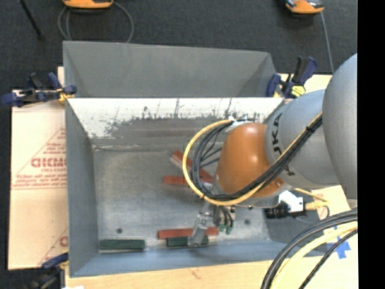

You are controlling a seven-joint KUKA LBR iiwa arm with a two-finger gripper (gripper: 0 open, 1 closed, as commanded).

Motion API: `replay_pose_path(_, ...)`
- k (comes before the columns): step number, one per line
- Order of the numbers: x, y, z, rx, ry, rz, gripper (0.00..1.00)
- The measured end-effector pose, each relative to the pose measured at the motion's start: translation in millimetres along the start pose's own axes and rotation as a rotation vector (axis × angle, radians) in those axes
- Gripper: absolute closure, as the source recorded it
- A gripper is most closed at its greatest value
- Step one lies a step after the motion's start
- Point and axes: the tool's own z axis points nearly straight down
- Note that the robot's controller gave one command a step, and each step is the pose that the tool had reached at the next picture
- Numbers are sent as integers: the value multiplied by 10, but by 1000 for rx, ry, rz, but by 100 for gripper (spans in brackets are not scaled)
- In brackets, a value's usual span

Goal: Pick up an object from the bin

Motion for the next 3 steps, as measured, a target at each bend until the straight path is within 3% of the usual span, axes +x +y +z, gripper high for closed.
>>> replay_pose_path(1,40,112,298,3,-1,-40,0)
replay_pose_path(2,-120,-29,296,3,-3,-144,0)
replay_pose_path(3,-129,-16,272,1,-4,-141,100)
